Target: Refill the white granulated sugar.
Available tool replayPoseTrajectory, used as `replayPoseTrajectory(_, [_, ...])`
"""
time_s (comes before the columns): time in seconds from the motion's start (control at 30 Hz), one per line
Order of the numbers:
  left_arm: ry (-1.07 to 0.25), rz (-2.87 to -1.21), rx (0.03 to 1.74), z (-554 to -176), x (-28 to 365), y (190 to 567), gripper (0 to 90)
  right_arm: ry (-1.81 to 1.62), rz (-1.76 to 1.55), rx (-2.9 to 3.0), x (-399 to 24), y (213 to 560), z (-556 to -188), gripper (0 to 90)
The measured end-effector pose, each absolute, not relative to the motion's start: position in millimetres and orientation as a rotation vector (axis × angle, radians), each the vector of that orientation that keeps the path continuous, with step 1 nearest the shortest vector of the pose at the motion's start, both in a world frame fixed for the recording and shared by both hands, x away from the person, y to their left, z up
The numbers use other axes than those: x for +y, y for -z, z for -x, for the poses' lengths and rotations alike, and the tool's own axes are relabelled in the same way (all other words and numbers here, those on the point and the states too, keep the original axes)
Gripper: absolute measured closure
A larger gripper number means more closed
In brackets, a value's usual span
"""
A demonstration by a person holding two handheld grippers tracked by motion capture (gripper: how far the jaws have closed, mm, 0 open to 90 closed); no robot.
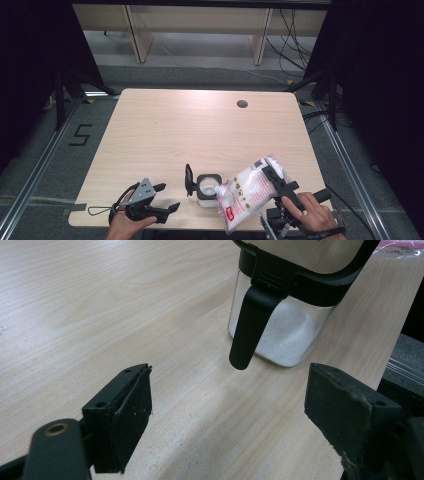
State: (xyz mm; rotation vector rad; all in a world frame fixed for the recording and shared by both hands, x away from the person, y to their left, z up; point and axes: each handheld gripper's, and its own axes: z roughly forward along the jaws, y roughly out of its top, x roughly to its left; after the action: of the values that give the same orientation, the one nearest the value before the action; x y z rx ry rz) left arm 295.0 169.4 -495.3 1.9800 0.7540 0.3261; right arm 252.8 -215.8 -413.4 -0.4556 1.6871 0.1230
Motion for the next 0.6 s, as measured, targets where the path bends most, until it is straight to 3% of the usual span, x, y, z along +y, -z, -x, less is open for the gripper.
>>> replayPoseTrajectory(0.6, [-0.319,-1.973,0.77,-293.9,168.6,495.6,18.5,-0.13,0.46,1.689,-217.1,414.6,-254.0,45.2])
